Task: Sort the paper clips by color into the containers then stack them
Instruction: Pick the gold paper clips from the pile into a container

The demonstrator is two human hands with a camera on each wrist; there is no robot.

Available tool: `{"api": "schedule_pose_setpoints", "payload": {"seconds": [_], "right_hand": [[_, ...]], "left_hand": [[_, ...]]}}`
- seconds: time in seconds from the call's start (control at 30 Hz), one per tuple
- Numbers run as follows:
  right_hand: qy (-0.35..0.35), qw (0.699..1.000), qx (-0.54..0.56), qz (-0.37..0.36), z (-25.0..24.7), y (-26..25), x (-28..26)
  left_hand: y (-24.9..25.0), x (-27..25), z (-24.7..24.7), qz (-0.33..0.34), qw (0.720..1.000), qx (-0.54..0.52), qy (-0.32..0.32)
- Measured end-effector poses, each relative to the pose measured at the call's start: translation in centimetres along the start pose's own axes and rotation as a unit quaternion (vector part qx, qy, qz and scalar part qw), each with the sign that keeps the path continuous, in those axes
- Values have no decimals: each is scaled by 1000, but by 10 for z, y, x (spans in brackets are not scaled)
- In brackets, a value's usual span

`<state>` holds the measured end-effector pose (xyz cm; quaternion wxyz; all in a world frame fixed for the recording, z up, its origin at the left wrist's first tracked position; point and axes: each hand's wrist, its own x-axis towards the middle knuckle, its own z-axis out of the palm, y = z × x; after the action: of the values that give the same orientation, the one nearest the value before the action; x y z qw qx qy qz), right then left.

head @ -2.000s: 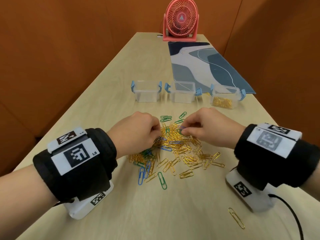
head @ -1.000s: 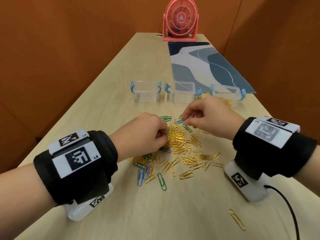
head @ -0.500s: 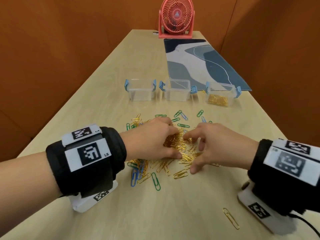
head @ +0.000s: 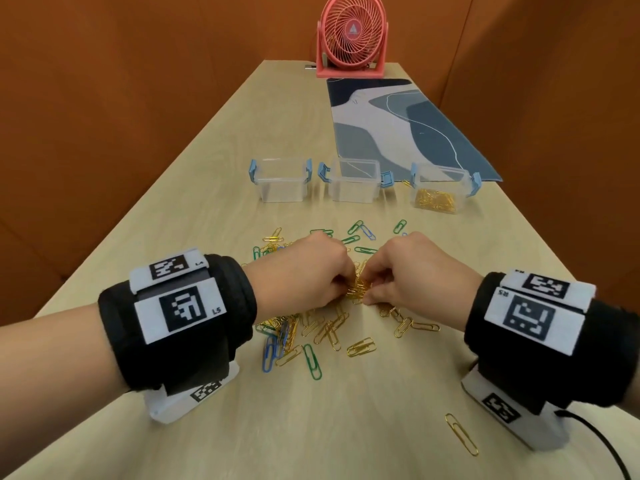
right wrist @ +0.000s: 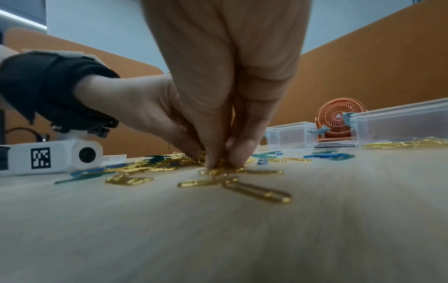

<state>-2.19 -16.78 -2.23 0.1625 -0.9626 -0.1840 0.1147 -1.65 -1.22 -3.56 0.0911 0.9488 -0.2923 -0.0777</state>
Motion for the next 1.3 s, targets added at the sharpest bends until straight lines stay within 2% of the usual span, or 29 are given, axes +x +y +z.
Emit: {"api": "schedule_pose_setpoints", "payload": {"seconds": [0.17,0.27,0.33,0.43,0.6,0.7,0.9,1.0,1.13,1.3], "right_hand": [[14,1000,4,-12,-3,4,2],[28,998,49,0,-8,9,3],[33,995,94,11,-12,13,3],[31,988,152,21,-20,17,3],[26,973,220,61,-39,23,7],[50,973,211,84,-61,36,10],[160,971,98,151,-106,85,29],[165,970,57,170,-113,103,43],[151,972,20,177,-113,113,63],[145,975,-17,165,-104,117,81]], "left_hand": [[-2,-3,-6,-24,998,-56,36],[-5,-3,-13,-61,990,-111,66],[-9,-2,-20,-94,980,-165,64],[-15,2,-29,-143,946,-288,44],[-18,20,-45,-198,860,-470,-5],[-15,41,-59,-203,840,-502,-24],[4,109,-80,-159,857,-489,30],[17,145,-79,-145,868,-473,53],[32,185,-70,-155,897,-405,84],[36,210,-57,-155,916,-352,115]]}}
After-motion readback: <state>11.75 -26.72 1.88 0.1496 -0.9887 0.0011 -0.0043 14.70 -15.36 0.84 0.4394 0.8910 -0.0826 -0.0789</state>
